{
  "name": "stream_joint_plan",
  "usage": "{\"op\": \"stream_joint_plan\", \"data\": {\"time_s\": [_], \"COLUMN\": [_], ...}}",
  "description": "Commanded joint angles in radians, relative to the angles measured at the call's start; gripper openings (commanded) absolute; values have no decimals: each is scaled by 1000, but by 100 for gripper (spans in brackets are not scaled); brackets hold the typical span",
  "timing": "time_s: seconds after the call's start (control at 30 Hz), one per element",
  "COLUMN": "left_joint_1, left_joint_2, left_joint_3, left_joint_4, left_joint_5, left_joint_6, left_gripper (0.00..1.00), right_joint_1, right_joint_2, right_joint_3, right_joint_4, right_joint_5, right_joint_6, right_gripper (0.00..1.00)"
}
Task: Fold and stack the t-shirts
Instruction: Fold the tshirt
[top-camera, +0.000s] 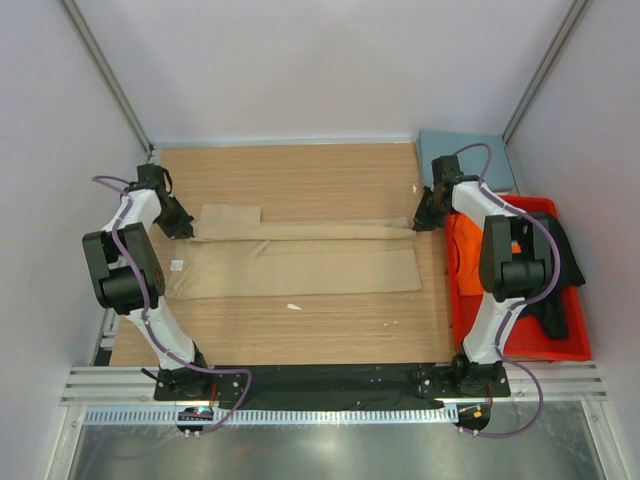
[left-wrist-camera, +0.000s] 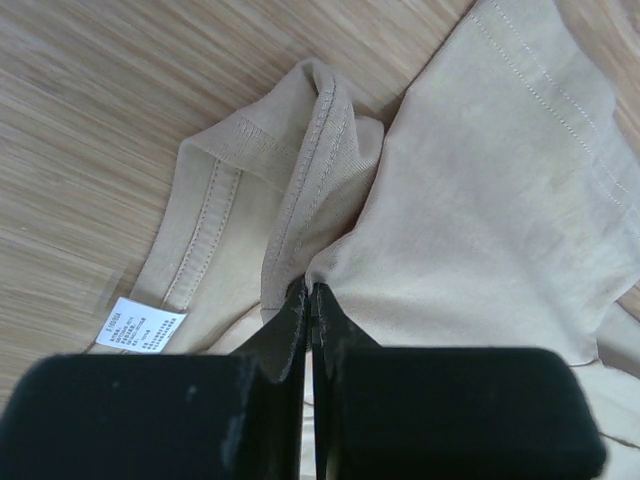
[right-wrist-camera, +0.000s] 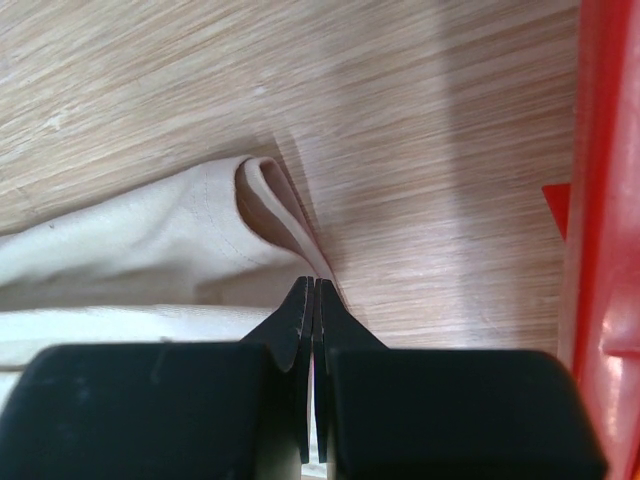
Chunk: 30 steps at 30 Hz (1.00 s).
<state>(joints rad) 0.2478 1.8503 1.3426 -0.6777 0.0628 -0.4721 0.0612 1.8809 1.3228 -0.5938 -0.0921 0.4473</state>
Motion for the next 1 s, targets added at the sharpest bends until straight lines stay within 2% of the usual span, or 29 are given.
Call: {"op": "stream_joint_plan", "data": {"time_s": [0.0,0.4,0.43,0.47,0.53,0.6,0.63,0.67,0.77,0.83,0.93,0.97], "left_joint_1": [11,11,11,11,11,8,4,-2,-45,-116,-212,-234], "left_joint_2": [-28,-42,-42,-48,-98,-176,-201,-221,-278,-280,-206,-176], "left_joint_3": [-22,-68,-68,-75,-86,-100,-103,-105,-92,-54,-19,-2], "left_joint_4": [4,-8,-14,-25,-29,-28,-28,-29,-17,7,132,156], "left_joint_5": [-29,-96,-100,-109,-133,-139,-136,-132,-87,-71,112,228], "left_joint_6": [-11,-25,-28,-39,-48,-60,-65,-72,-91,-95,-102,-103], "left_gripper": [0,1,4,17,33,42,45,48,45,45,46,46], "right_joint_1": [-8,-9,-9,-8,-6,2,5,6,58,113,175,190], "right_joint_2": [12,26,29,30,18,-35,-54,-71,-89,-66,10,33], "right_joint_3": [50,61,65,73,111,122,127,128,151,159,216,236], "right_joint_4": [8,0,-6,-42,-86,-116,-118,-120,-103,-66,-21,-5], "right_joint_5": [25,31,34,57,60,87,88,88,84,36,-59,-72], "right_joint_6": [-10,-15,-16,-19,-42,-44,-41,-36,-19,-3,43,72], "right_gripper": [1,1,1,3,11,22,33,35,43,45,48,48]}}
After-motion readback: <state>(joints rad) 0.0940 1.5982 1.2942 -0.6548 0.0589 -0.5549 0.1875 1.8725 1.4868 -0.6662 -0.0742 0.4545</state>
